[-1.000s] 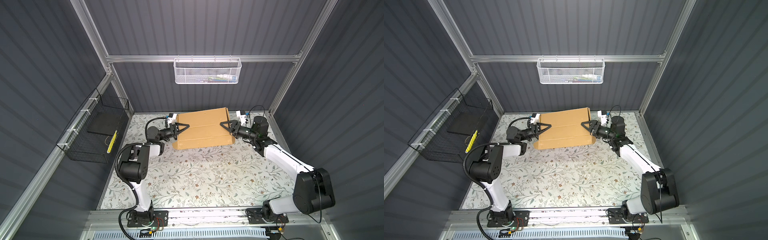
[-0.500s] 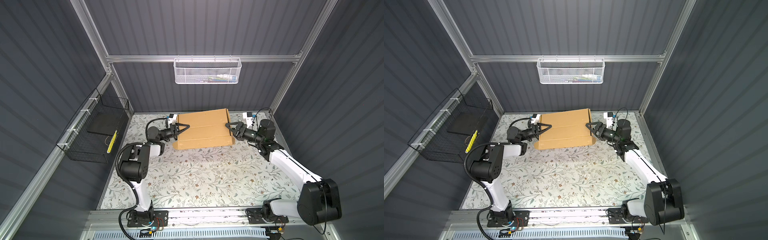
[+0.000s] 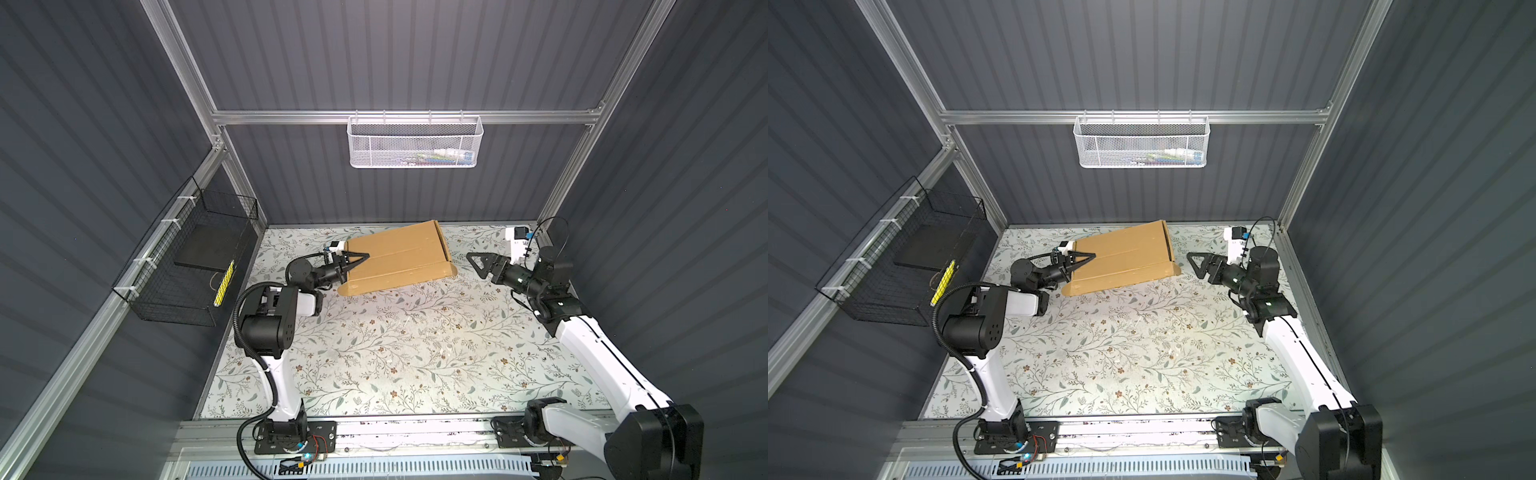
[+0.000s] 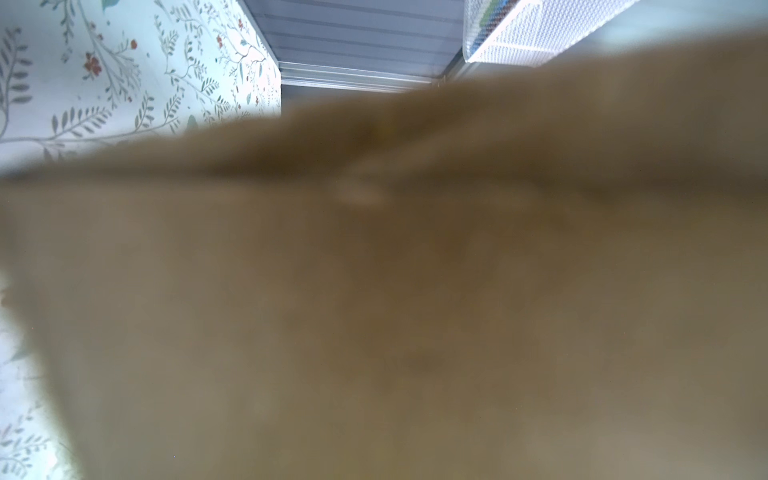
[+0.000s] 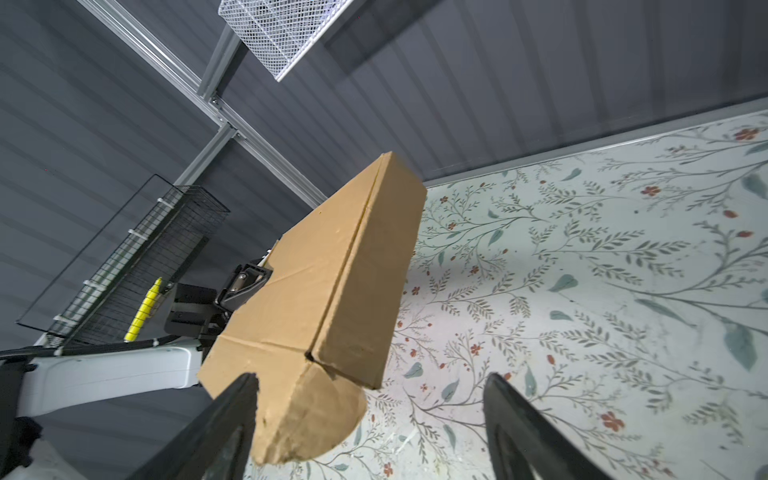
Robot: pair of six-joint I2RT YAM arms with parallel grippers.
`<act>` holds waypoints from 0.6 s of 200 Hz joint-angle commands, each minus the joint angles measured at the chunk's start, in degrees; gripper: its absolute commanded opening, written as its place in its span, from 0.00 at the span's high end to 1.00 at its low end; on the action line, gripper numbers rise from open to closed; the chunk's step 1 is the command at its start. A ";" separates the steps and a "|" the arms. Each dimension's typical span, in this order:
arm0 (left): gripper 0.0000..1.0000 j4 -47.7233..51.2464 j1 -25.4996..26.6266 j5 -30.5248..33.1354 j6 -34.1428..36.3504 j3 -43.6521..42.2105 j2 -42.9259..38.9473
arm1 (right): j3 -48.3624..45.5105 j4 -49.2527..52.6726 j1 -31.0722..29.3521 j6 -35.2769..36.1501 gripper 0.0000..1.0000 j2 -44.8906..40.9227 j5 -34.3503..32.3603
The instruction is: Fold the paper box
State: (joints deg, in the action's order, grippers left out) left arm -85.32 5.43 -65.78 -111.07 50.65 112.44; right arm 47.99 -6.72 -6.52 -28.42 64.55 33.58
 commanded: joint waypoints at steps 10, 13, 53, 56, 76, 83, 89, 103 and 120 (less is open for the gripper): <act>0.51 -2.31 -0.16 4.15 -6.47 -2.09 -1.22 | -1.44 -0.86 0.37 8.94 0.15 0.64 -4.10; 0.51 -2.31 -0.16 4.38 -6.84 -2.32 -1.33 | -1.55 -1.10 0.37 9.30 0.14 0.88 -4.20; 0.52 -1.81 -0.16 5.92 -11.71 -6.72 -1.96 | -4.92 -6.56 0.37 15.09 0.15 2.59 -4.84; 0.52 -1.60 -0.16 5.91 -11.94 -7.00 -1.96 | -5.38 -7.34 0.37 15.41 0.15 2.59 -4.96; 0.53 0.51 -0.17 6.19 -12.52 -8.57 -2.55 | -7.73 -9.83 0.37 18.07 0.15 1.92 -5.08; 0.54 1.89 -0.16 6.10 -12.41 -9.02 -2.96 | -8.21 -9.85 0.37 18.99 0.15 1.71 -5.15; 0.54 3.32 -0.20 6.14 -12.11 -9.33 -3.37 | -8.62 -9.68 0.33 19.71 0.15 1.52 -5.26; 0.54 7.53 -0.25 6.18 -10.56 -9.78 -4.58 | -9.03 -8.93 0.28 21.07 0.15 1.78 -5.43; 0.54 13.61 -0.25 5.95 -8.24 -9.77 -6.23 | -9.33 -8.13 0.20 21.99 0.16 2.54 -5.66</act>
State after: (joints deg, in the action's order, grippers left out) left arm -78.87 5.43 -59.96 -118.78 41.17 110.10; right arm 39.24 -13.37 -6.35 -10.33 66.89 28.64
